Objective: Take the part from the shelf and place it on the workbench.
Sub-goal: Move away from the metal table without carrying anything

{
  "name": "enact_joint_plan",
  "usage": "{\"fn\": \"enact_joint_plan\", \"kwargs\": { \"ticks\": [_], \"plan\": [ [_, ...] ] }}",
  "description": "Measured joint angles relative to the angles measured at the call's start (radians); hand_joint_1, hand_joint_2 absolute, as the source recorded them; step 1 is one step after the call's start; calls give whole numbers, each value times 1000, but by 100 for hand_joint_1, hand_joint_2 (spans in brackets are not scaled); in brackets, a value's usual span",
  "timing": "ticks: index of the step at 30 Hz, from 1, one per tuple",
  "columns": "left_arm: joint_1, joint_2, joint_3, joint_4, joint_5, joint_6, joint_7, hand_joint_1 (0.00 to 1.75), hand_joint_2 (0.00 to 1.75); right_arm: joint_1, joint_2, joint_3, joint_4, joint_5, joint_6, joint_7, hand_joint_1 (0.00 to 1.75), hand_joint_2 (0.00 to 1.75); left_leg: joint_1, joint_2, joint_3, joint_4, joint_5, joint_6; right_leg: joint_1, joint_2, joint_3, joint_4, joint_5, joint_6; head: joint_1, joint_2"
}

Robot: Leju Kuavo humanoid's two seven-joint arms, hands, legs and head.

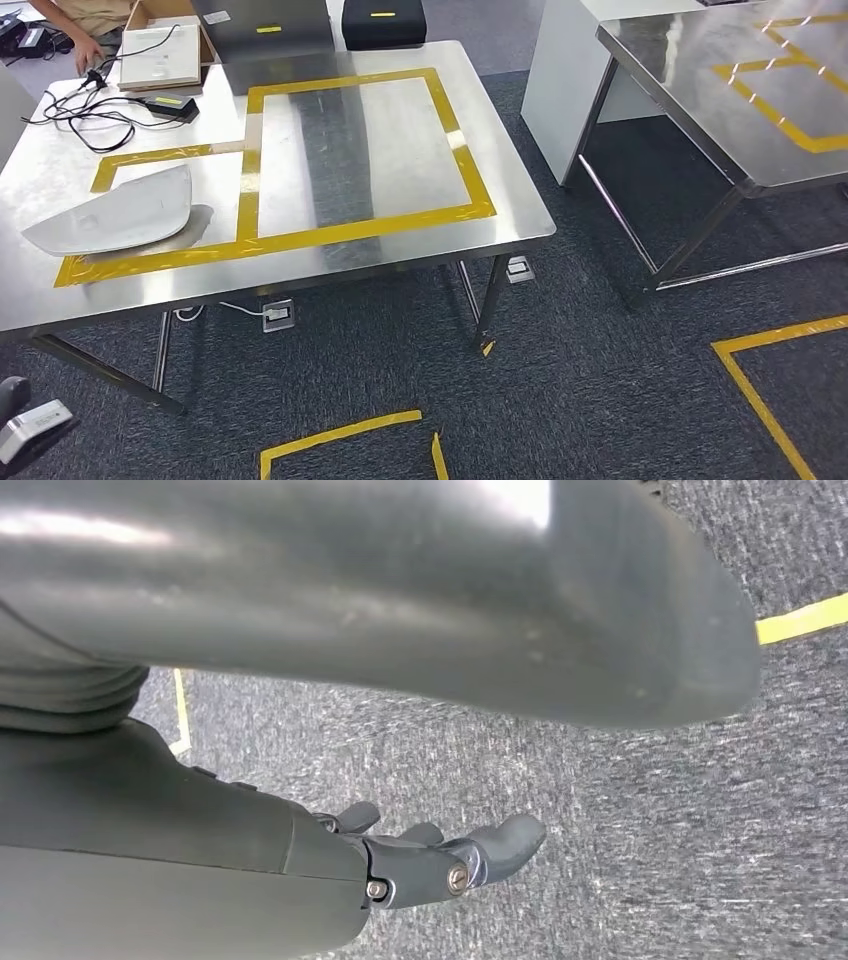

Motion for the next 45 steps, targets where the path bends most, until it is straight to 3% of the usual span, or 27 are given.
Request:
{"fn": "enact_joint_plan", "kwargs": {
  "ticks": [2, 4, 6, 8, 9, 10, 11, 13, 15, 16, 19, 21, 23, 24, 25, 26, 28, 30, 32, 34, 35, 36, 39, 40, 42, 43, 45],
  "plan": [
    [41, -53, 24, -10, -10, 0, -1, 0, 0, -1, -1, -6, 0, -1, -3, 0, 0, 0, -2, 1, -4, 1, 13, -12, 5, -1, 22, -45, -11, -14, 0, 0],
    [65, -99, 42, -2, -27, 0, 0, 0, 0, 0, -1, -11, 0, -2, -6, -1, 0, 0, 1, -2, -8, 1, 18, -24, 4, -6, 12, -51, 3, -30, 0, 0],
    [77, -147, 60, 33, -51, 0, 5, 0, 0, -1, -1, -16, 0, -2, -7, -1, 0, 0, 4, -9, -28, 46, -39, -34, 1, -13, -8, -57, 25, -46, -2, 0],
    [79, -196, 83, 94, -91, 0, 13, 0, 0, -2, -1, -20, 0, -2, -9, 0, 0, 0, 6, -13, -60, 160, -137, -42, 1, -16, -34, -57, 46, -52, -4, 0],
    [79, -219, 98, 129, -113, 0, 15, 0, 0, -2, -1, -22, 0, -2, -11, 2, 0, 0, 8, -13, -71, 219, -165, -45, 1, -17, -49, -57, 58, -52, -5, 0],
    [78, -241, 114, 162, -130, 0, 13, 0, 0, -2, -1, -23, 0, -2, -12, 3, 0, 0, 8, -14, -70, 259, -169, -47, 2, -17, -64, -56, 71, -50, -5, 0],
    [78, -260, 129, 191, -141, 0, 9, 0, 0, -2, -1, -24, 0, -2, -13, 4, 0, 0, 9, -14, -55, 269, -150, -47, 2, -17, -79, -54, 82, -48, -5, 0],
    [74, -287, 150, 229, -148, 0, 4, 0, 0, -2, -1, -25, 0, -2, -15, 4, 0, 0, 11, -14, 25, 191, -98, -46, 1, -17, -106, -49, 104, -40, -5, 0],
    [65, -305, 163, 256, -145, -1, 8, 0, 0, -2, -1, -25, 0, -2, -15, 4, 0, 0, 9, -16, 126, 53, -104, -38, 3, -17, -125, -41, 122, -28, -4, 0],
    [56, -311, 167, 279, -134, -3, 18, 0, 0, -3, -1, -26, 0, -2, -16, 5, 0, 0, 6, -18, 156, 5, -117, -30, 4, -18, -130, -39, 131, -22, -4, 0],
    [0, -311, 182, 467, -33, -12, 61, 0, 0, -2, -1, -31, 0, -6, -17, 12, 0, 0, -2, -17, 152, -23, -112, 2, -2, -19, -137, -41, 148, -1, -5, 0],
    [-58, -294, 205, 693, 53, -28, 98, 0, 0, -2, 0, -34, 0, -7, -18, 17, 0, 0, -1, -13, 128, -25, -87, 21, -7, -16, -158, 1, 91, 10, -5, 0],
    [-95, -272, 231, 918, 94, -77, 194, 0, 0, -3, 0, -34, 0, -3, -17, 17, 0, 0, -1, -8, 97, -24, -63, 28, -7, -13, -190, 113, -17, 15, -2, 0],
    [-99, -262, 242, 1015, 99, -118, 283, 0, 0, -3, 0, -34, 0, 1, -16, 16, 0, 0, -1, -5, 82, -22, -51, 28, -7, -13, -201, 176, -52, 17, -1, 0],
    [-96, -254, 252, 1099, 96, -165, 388, 0, 0, -3, -1, -34, 0, 4, -15, 15, 0, 0, -2, 0, 67, -19, -41, 28, -6, -12, -201, 225, -62, 18, -1, 0],
    [-89, -247, 257, 1170, 89, -209, 498, 0, 0, -2, -2, -34, 0, 5, -14, 15, 0, 0, -3, 4, 52, -14, -31, 27, -6, -12, -188, 245, -48, 17, -1, 0],
    [-76, -241, 262, 1276, 72, -267, 679, 0, 0, 0, -4, -37, 0, -1, -14, 15, 0, 0, -3, 8, 20, -1, -14, 23, -3, -11, -107, 179, 6, 9, -1, 0],
    [-69, -244, 262, 1338, 66, -276, 758, 0, 0, 0, -8, -43, 0, -12, -16, 15, 0, 0, -3, 7, -2, 9, 1, 17, 3, -8, 0, 32, 4, -6, -1, 0],
    [-71, -246, 263, 1375, 64, -274, 776, 0, 0, -2, -10, -49, 0, -19, -17, 15, 0, 0, 0, 3, -9, 9, 18, 6, 10, -7, 47, -53, -21, -15, 0, 0],
    [-73, -243, 266, 1416, 71, -272, 779, 0, 0, -2, -9, -54, 0, -23, -19, 24, 0, 0, 2, -1, -11, 2, 33, -8, 9, -9, 40, -66, -5, -23, 2, 0],
    [-72, -242, 272, 1436, 81, -273, 775, 0, 0, -3, -9, -58, 0, -25, -21, 38, 0, 0, 3, -4, -16, 6, 23, -14, 7, -10, 32, -69, 8, -30, 3, 0],
    [-69, -241, 279, 1452, 92, -276, 767, 0, 0, -3, -8, -63, 0, -27, -23, 55, 0, 0, 3, -8, -24, 25, -8, -19, 4, -11, 21, -73, 23, -38, 2, 0],
    [-66, -240, 295, 1484, 101, -289, 734, 0, 0, 2, -7, -74, 0, -29, -30, 101, 0, 0, 6, -14, -53, 168, -156, -30, 2, -16, -23, -73, 60, -45, -1, 0],
    [-68, -240, 296, 1493, 98, -291, 721, 0, 0, 4, -7, -75, 0, -26, -30, 107, 0, 0, 8, -14, -53, 215, -174, -34, 1, -19, -41, -71, 73, -43, -1, 0],
    [-71, -244, 296, 1505, 86, -291, 684, 0, 0, 5, -7, -75, 0, -10, -25, 104, 0, 0, 12, -14, -20, 240, -138, -40, -1, -21, -79, -63, 96, -37, -1, 0],
    [-73, -248, 295, 1509, 77, -291, 655, 0, 0, 3, -7, -73, 0, 3, -21, 96, 0, 0, 16, -14, 18, 209, -108, -42, -4, -22, -98, -56, 107, -31, -1, 0],
    [-84, -263, 292, 1513, 53, -284, 592, 0, 0, -2, -8, -69, 0, 27, -14, 75, 0, 0, 18, -18, 115, 89, -108, -44, -6, -22, -127, -40, 124, -16, 0, 0]
  ]
}}
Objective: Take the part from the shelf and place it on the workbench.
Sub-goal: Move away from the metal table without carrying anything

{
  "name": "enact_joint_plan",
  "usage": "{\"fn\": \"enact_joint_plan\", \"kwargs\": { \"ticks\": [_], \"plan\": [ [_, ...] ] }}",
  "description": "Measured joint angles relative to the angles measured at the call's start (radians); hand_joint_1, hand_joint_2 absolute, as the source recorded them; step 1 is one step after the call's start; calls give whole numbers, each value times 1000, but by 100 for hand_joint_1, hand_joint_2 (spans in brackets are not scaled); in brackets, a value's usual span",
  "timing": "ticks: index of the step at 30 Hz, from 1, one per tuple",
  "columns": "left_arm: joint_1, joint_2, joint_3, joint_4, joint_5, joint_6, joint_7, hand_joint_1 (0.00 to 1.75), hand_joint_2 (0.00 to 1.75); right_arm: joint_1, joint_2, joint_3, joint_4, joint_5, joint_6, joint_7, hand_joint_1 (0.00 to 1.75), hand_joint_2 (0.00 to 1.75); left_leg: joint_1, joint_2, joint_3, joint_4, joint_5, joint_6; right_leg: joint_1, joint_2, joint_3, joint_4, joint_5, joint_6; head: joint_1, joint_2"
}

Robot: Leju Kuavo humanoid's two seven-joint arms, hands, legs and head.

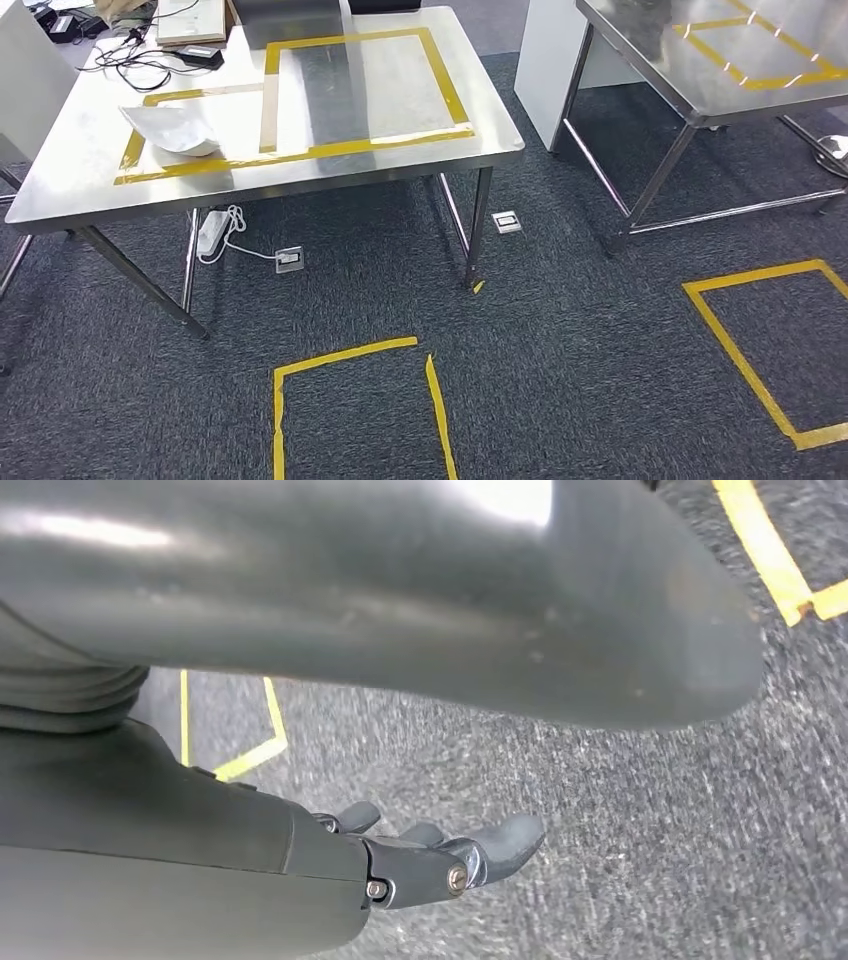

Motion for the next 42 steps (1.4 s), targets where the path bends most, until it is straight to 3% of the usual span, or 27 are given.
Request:
{"fn": "enact_joint_plan", "kwargs": {
  "ticks": [2, 4, 5, 7, 9, 10, 11, 12, 14, 16, 18, 20, 21, 23, 25, 26, 27, 28, 30, 32, 34, 36, 37, 38, 40, 41, 42],
  "plan": [
    [-13, -20, -7, 4, -27, 11, -40, 0, 0, -7, -1, 7, 0, 13, 4, -20, 0, 0, -4, -3, 49, -85, -32, 13, 1, 0, -11, 8, 18, 14, 4, 0],
    [-23, -37, -18, 10, -48, 20, -50, 0, 0, -11, -1, 13, 0, 19, 5, -34, 0, 0, -9, 0, 38, -92, -26, 36, -2, 1, -14, 4, 34, 26, 6, 0],
    [-28, -44, -23, 12, -54, 22, -49, 0, 0, -12, -1, 17, 0, 20, 4, -37, 0, 0, -10, 3, 29, -90, -17, 48, -5, 2, -19, 10, 25, 32, 6, 0],
    [-34, -53, -32, 15, -58, 23, -47, 0, 0, -12, 1, 21, 0, 22, 4, -40, 0, 0, -10, 8, 1, -90, 8, 66, -6, 5, -42, 70, -54, 39, 7, 0],
    [-36, -57, -35, 16, -59, 24, -46, 0, 0, -12, 3, 22, 0, 24, 4, -41, 0, 0, -13, 9, -29, -89, 33, 73, -4, 8, -69, 191, -161, 40, 8, 0],
    [-36, -58, -36, 17, -60, 24, -47, 0, 0, -13, 3, 23, 0, 24, 4, -41, 0, 0, -16, 9, -44, -88, 45, 73, -2, 8, -75, 246, -187, 39, 8, 0],
    [-36, -58, -37, 17, -60, 24, -47, 0, 0, -13, 3, 23, 0, 24, 4, -41, 0, 0, -18, 10, -60, -86, 57, 74, 0, 9, -68, 280, -190, 36, 8, 0],
    [-36, -59, -37, 18, -60, 24, -48, 0, 0, -14, 3, 23, 0, 24, 4, -41, 0, 0, -21, 10, -75, -84, 69, 74, 3, 9, -45, 283, -172, 31, 8, 0],
    [-37, -62, -38, 19, -60, 24, -49, 0, 0, -14, 3, 24, 0, 24, 4, -41, 0, 0, -25, 10, -103, -80, 91, 72, 10, 11, 46, 192, -121, 15, 10, 0],
    [-40, -66, -40, 20, -63, 23, -48, 0, 0, -17, 2, 25, 0, 25, 4, -44, 0, 0, -27, 10, -119, -80, 109, 66, 19, 12, 146, 50, -126, -3, 11, 0],
    [-43, -69, -47, 20, -74, 21, -39, 0, 0, -19, 1, 26, 0, 25, 4, -53, 0, 0, -25, 11, -122, -85, 128, 55, 28, 13, 182, -23, -143, -11, 15, 0],
    [-46, -69, -55, 20, -83, 16, -18, 0, 0, -20, 1, 28, 0, 27, 5, -66, 0, 0, -22, 11, -124, -93, 144, 43, 28, 12, 172, -36, -124, -18, 21, 0],
    [-47, -70, -57, 21, -81, 13, -7, 0, 0, -21, 2, 29, 0, 27, 5, -72, 0, 0, -22, 8, -130, -89, 136, 37, 26, 10, 163, -40, -111, -24, 22, 0],
    [-46, -68, -58, 22, -73, 6, 10, 0, 0, -24, 2, 31, 0, 28, 5, -76, 0, 0, -20, 3, -150, -33, 62, 26, 19, 7, 140, -47, -83, -35, 22, 0],
    [-41, -63, -58, 25, -60, -2, 29, 0, 0, -24, 1, 31, 0, 27, 2, -56, 0, 0, -17, 1, -170, 78, -35, 15, 19, 6, 111, -46, -61, -40, 22, 0],
    [-37, -60, -57, 26, -52, -5, 40, 0, 0, -24, 0, 31, 0, 27, -3, -36, 0, 0, -15, 1, -171, 127, -55, 11, 18, 6, 95, -44, -49, -38, 22, 0],
    [-33, -56, -55, 27, -43, -7, 49, 0, 0, -23, -1, 31, 0, 24, -11, -11, 0, 0, -14, 1, -161, 153, -49, 7, 17, 5, 78, -41, -38, -36, 22, 0],
    [-29, -53, -52, 28, -34, -9, 56, 0, 0, -23, -1, 31, 0, 19, -21, 14, 0, 0, -12, 1, -139, 151, -26, 4, 16, 5, 61, -36, -28, -32, 22, 0],
    [-25, -50, -47, 29, -27, -16, 59, 0, 0, -23, -1, 28, 0, 5, -37, 53, 0, 0, -8, 1, -54, 53, 16, -1, 12, 4, 29, -21, -12, -21, 22, 0],
    [-26, -49, -46, 29, -30, -26, 52, 0, 0, -23, -2, 23, 0, -5, -46, 71, 0, 0, -10, -3, 24, -66, 1, 5, 12, 2, 7, -5, 1, -9, 22, 0],
    [-27, -49, -46, 29, -33, -33, 39, 0, 0, -23, -3, 20, 0, -9, -48, 72, 0, 0, -15, -6, 41, -106, -15, 23, 14, 1, -1, -2, 17, 1, 26, 0],
    [-28, -51, -46, 29, -34, -38, 25, 0, 0, -21, -3, 20, 0, -6, -44, 62, 0, 0, -14, -1, 24, -105, -1, 43, 12, 4, -7, 2, 18, 12, 32, 0],
    [-30, -51, -46, 29, -36, -40, 19, 0, 0, -19, -2, 20, 0, -4, -40, 53, 0, 44, -13, 2, 14, -105, 9, 53, 10, 6, -16, 21, -8, 18, 36, 0],
    [-33, -52, -46, 29, -40, -41, 15, 0, 0, -19, -1, 20, 0, -1, -35, 41, 0, 87, -12, 4, 2, -105, 20, 60, 8, 8, -28, 60, -52, 24, 38, 0],
    [-40, -52, -46, 29, -51, -43, 12, 0, 0, -21, -1, 20, 0, 3, -25, 14, 0, 175, -14, 5, -26, -104, 43, 66, 8, 10, -59, 183, -155, 31, 41, 0],
    [-43, -52, -46, 29, -56, -46, 14, 0, 0, -22, 0, 20, 0, 5, -22, 2, 0, 175, -16, 6, -41, -102, 54, 67, 8, 10, -67, 241, -182, 31, 41, 0],
    [-44, -52, -46, 29, -58, -48, 17, 0, 0, -23, 0, 20, 0, 6, -19, -5, 0, 175, -17, 6, -55, -99, 65, 67, 8, 10, -63, 276, -185, 29, 41, 0]
  ]
}}
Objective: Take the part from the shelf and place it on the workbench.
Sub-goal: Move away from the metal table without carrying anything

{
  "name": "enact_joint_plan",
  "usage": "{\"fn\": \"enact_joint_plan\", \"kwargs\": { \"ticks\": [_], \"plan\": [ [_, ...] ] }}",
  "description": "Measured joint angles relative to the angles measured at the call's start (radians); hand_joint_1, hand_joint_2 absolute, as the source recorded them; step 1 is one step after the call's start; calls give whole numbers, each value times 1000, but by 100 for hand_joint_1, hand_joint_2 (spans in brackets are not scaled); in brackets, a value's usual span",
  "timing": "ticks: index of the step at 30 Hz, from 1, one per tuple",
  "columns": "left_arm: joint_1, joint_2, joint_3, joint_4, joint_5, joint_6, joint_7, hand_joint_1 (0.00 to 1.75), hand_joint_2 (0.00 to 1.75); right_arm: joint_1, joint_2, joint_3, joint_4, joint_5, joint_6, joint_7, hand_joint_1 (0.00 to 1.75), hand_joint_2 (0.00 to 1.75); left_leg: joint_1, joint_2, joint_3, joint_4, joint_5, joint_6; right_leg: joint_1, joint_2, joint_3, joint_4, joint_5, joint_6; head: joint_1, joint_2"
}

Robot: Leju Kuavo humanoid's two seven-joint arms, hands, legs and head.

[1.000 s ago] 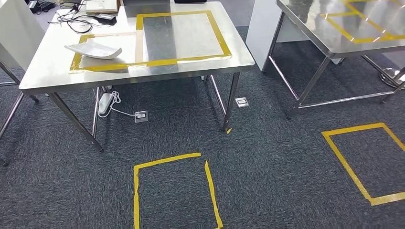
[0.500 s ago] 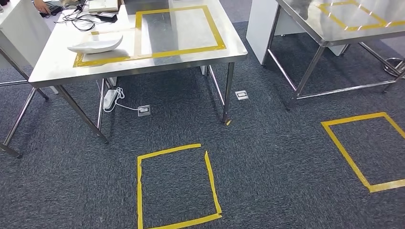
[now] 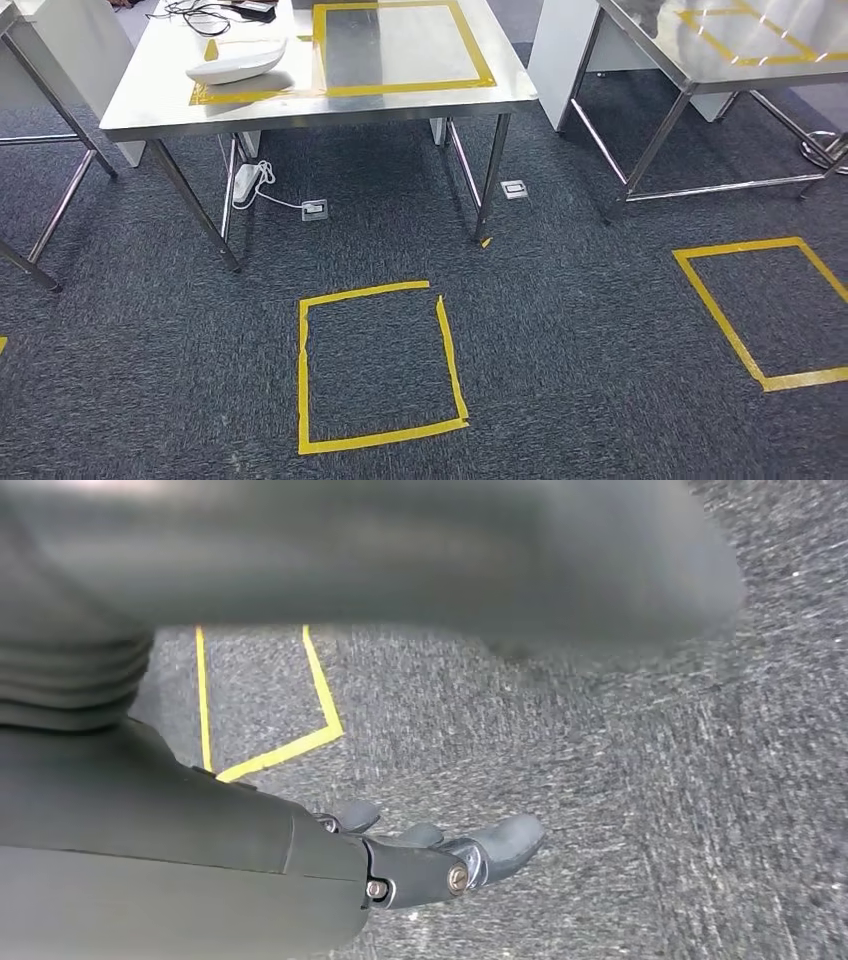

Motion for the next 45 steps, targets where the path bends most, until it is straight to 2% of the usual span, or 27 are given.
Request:
{"fn": "enact_joint_plan", "kwargs": {
  "ticks": [1, 2, 3, 4, 5, 6, 8, 9, 10, 12, 13, 14, 15, 16, 17, 18, 20, 21, 22, 24, 27, 30, 31, 35, 38, 42, 45],
  "plan": [
    [0, 0, 0, 0, -1, -3, 3, 0, 0, 0, 0, 0, 0, 1, 1, -4, 0, 175, -2, 1, -14, 3, 10, 0, 1, 0, 22, -1, 18, -4, 0, 0],
    [0, 0, 0, 0, -1, -5, 6, 0, 0, 0, 0, 0, 0, 2, 2, -4, 0, 175, -3, 1, -27, 7, 18, -1, 3, 1, 62, -40, 46, -10, 0, 0],
    [0, -1, 0, 0, -1, -7, 8, 0, 0, -1, 0, 0, 0, 2, 2, -2, 0, 175, -4, 1, -38, 9, 26, -2, 7, 2, 115, -108, 66, -19, 0, 0],
    [0, -2, 0, 0, -1, -9, 10, 0, 0, -2, -1, 0, 0, 2, 2, 2, 0, 175, -6, 0, -46, 11, 34, -5, 10, 3, 170, -187, 70, -29, 0, 0],
    [1, -2, 0, 0, -1, -11, 11, 0, 0, -3, -2, 0, 0, 2, 2, 6, 0, 175, -7, 1, -50, 10, 42, -9, 14, 3, 211, -250, 65, -36, 0, 0],
    [1, -3, 0, 1, 0, -12, 14, 0, 0, -4, -2, 0, 0, 1, 1, 12, 0, 175, -6, 1, -53, 7, 51, -15, 18, 4, 234, -293, 56, -42, 2, 0],
    [5, -2, 0, 1, 2, -16, 18, 0, 0, -3, -4, 0, 0, 0, -2, 22, 0, 175, -4, 1, -54, 0, 70, -28, 20, 3, 235, -316, 64, -46, 5, 0],
    [8, -1, 0, 2, 4, -19, 20, 0, 0, -2, -4, 0, 0, -1, -2, 25, 0, 175, -4, -1, -57, 1, 69, -33, 19, 1, 229, -323, 74, -50, 7, 0],
    [11, 0, 0, 3, 5, -24, 22, 0, 0, -2, -4, 0, 0, -2, -3, 28, 0, 175, -4, -3, -64, 12, 52, -38, 16, -1, 221, -329, 86, -55, 7, 0],
    [17, 2, 0, 5, 10, -41, 24, 0, 87, 0, -4, 0, 0, -3, -3, 32, 0, 175, -3, -6, -91, 89, -30, -46, 11, -3, 198, -335, 108, -63, 5, 0],
    [19, 2, 0, 6, 12, -51, 22, 0, 131, 1, -4, 0, 0, -3, -4, 33, 0, 175, -2, -6, -107, 150, -76, -50, 11, -3, 184, -333, 117, -64, 4, 0],
    [19, 3, 0, 6, 14, -60, 20, 0, 175, 3, -4, 0, 0, -4, -4, 33, 0, 175, -1, -6, -119, 211, -105, -54, 11, -5, 169, -330, 127, -64, 3, 0],
    [20, 3, 0, 6, 14, -67, 17, 0, 175, 4, -4, 0, 0, -5, -4, 32, 0, 175, 0, -6, -122, 254, -109, -57, 10, -6, 155, -326, 135, -62, 3, 0],
    [20, 4, 0, 6, 14, -74, 15, 0, 175, 4, -4, 0, 0, -6, -4, 31, 0, 175, 2, -6, -112, 270, -91, -59, 9, -8, 140, -322, 143, -60, 3, 0],
    [20, 4, 0, 6, 14, -80, 14, 0, 175, 4, -4, 0, 0, -6, -4, 30, 0, 175, 4, -6, -84, 249, -61, -62, 7, -9, 125, -315, 151, -56, 3, 0],
    [18, 4, 0, 6, 14, -86, 17, 0, 175, 3, -3, 0, 0, -6, -4, 28, 0, 175, 6, -6, -40, 195, -39, -64, 5, -9, 113, -307, 157, -52, 3, 0],
    [16, 3, 0, 6, 13, -98, 37, 0, 175, 3, -3, 2, 0, -4, -3, 26, 0, 175, 6, -8, 53, 62, -45, -61, 5, -9, 93, -290, 166, -40, 3, 0],
    [16, 3, -1, 6, 13, -104, 50, 0, 175, 2, -3, 7, -2, -5, -3, 26, 0, 175, 6, -9, 78, 18, -63, -55, 6, -9, 88, -283, 170, -34, 3, 0],
    [18, 2, -3, 6, 16, -109, 61, 0, 175, 3, -4, 17, -4, -11, -3, 27, 0, 175, 3, -9, 86, -2, -75, -46, 8, -8, 85, -281, 175, -29, 2, 0],
    [26, 3, -10, 5, 32, -119, 75, 0, 175, 6, -7, 50, -10, -39, -3, 29, 0, 175, 3, -7, 79, -8, -76, -30, 8, -8, 84, -283, 170, -29, 1, 0],
    [40, 5, -26, -1, 70, -135, 81, 0, 175, 17, -12, 108, -20, -98, -7, 30, 0, 175, 2, -5, 75, -9, -67, -16, 9, -7, 84, -288, 150, -42, 0, 0],
    [52, 8, -51, -10, 114, -153, 81, 0, 175, 32, -21, 176, -34, -164, -13, 29, 0, 175, -1, -4, 71, -8, -60, -9, 9, -6, 82, -296, 189, -65, 0, 0],
    [57, 9, -60, -14, 130, -159, 81, 0, 175, 37, -23, 201, -38, -187, -15, 29, 0, 175, -3, -4, 69, -7, -59, -8, 9, -5, 82, -299, 204, -65, 0, 0],
    [73, 16, -96, -32, 189, -182, 81, 0, 175, 59, -29, 297, -54, -280, -23, 25, 0, 175, -5, -2, 65, -5, -59, -7, 5, -3, 81, -304, 214, -28, -1, 0],
    [85, 22, -124, -47, 234, -200, 81, 0, 175, 74, -35, 375, -66, -347, -29, 23, 0, 175, -5, -2, 65, -5, -59, -8, 5, -3, 80, -305, 212, -19, -1, 0],
    [102, 29, -160, -67, 292, -223, 82, 0, 0, 93, -43, 476, -84, -435, -38, 21, 0, 0, -4, -2, 64, -5, -60, -9, 5, -3, 77, -302, 210, -15, -1, 0],
    [116, 33, -188, -82, 335, -240, 83, 0, 0, 108, -49, 551, -98, -501, -43, 21, 0, 0, -4, -2, 62, -6, -61, -11, 6, -3, 74, -300, 209, -14, -1, 0]
  ]
}}
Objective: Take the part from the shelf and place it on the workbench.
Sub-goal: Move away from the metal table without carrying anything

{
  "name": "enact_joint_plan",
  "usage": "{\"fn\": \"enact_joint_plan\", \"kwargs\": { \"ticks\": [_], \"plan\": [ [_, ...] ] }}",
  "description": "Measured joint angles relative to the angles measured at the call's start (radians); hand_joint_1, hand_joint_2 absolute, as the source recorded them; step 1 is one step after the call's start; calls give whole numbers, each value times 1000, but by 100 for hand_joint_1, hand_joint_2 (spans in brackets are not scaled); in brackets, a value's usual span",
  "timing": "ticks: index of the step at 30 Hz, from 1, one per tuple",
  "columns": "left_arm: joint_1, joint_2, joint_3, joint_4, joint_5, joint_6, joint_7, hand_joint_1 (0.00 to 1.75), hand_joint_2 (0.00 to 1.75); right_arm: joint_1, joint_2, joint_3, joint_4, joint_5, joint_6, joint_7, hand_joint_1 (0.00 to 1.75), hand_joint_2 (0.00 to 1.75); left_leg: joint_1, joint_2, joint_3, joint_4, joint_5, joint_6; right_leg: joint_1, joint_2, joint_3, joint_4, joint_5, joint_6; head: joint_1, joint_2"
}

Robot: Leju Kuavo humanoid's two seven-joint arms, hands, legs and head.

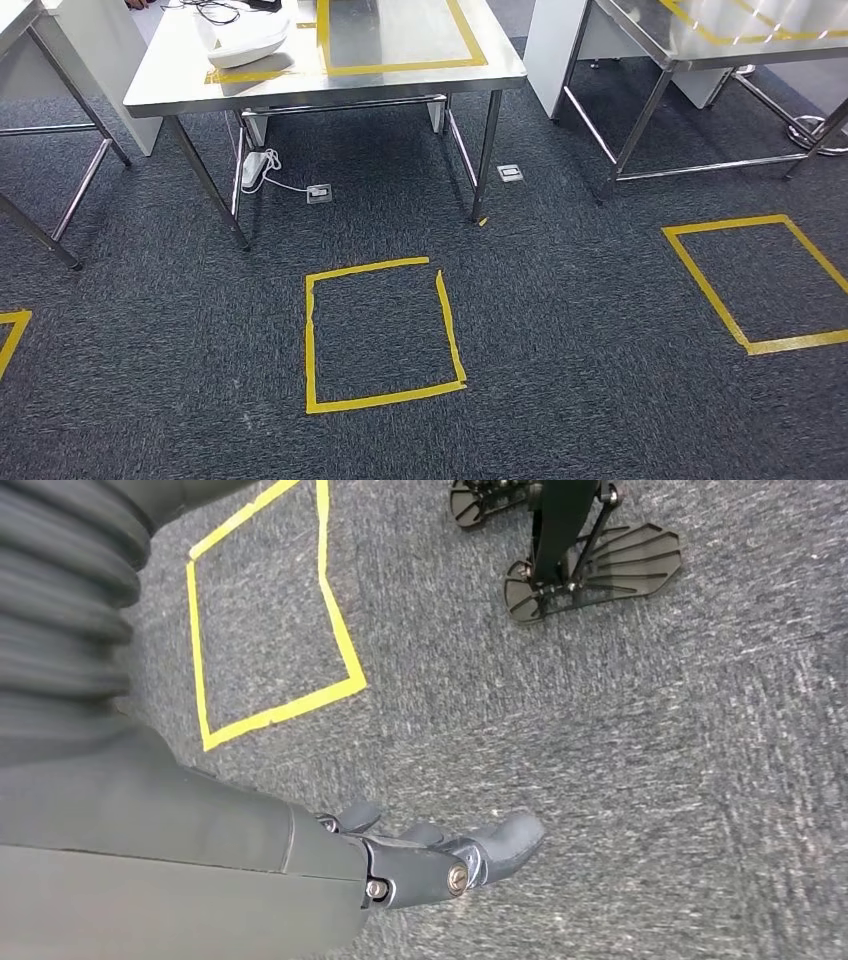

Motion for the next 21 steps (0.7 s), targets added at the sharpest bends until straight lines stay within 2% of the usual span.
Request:
{"fn": "enact_joint_plan", "kwargs": {
  "ticks": [18, 21],
  "plan": [
    [79, 26, -168, -92, 262, -103, 4, 0, 0, 91, -36, 438, -80, -398, -36, -3, 0, 0, 1, 0, -3, 0, 2, -6, 1, 0, -6, 6, -2, -3, 0, 0],
    [77, 31, -186, -122, 299, -117, 4, 0, 0, 120, -39, 490, -76, -455, -41, -4, 0, 0, -6, 2, -1, 6, 4, -2, 0, 3, -9, 3, 4, 4, -1, 0]
  ]
}}
